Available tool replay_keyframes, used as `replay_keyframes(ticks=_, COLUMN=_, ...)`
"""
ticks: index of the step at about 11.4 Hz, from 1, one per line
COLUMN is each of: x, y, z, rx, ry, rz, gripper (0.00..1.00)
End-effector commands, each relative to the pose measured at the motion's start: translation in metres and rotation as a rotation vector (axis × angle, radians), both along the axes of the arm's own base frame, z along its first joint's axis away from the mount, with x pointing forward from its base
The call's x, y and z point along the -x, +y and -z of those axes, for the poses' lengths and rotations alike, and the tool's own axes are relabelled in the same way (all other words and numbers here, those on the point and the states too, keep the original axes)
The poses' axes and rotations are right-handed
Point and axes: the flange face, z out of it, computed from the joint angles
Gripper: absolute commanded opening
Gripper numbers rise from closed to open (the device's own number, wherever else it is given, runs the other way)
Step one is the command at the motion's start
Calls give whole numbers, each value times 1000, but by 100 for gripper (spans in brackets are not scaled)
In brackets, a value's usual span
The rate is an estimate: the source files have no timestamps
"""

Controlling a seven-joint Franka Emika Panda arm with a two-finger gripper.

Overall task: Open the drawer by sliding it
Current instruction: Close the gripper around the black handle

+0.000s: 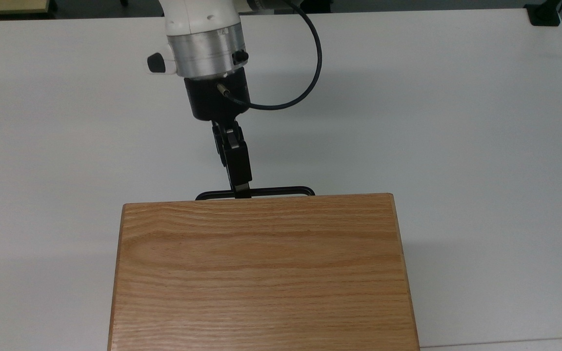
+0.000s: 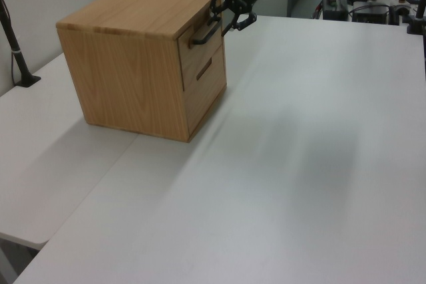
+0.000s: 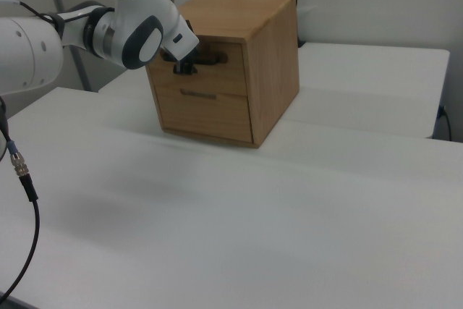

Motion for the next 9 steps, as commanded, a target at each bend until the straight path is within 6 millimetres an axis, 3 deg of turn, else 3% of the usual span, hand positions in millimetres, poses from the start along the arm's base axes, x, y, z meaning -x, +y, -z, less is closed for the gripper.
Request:
replay_keyframes(ticks=1, x=-6, y=5, z=7, rx=8, ry=-18, rz=0, gripper=30)
replay_keyframes(ticks=2, x=-6, y=3, z=7, rx=10, ry=-16, rz=2, gripper=27)
replay_keyframes(ticks=5, x=0, y=1, z=-5, rx=22, ry=-22, rz=-10, gripper=0)
replay_keyframes(ticks=9, x=18, y=7, z=-10, rx=62, ry=62, rz=-92, gripper=2)
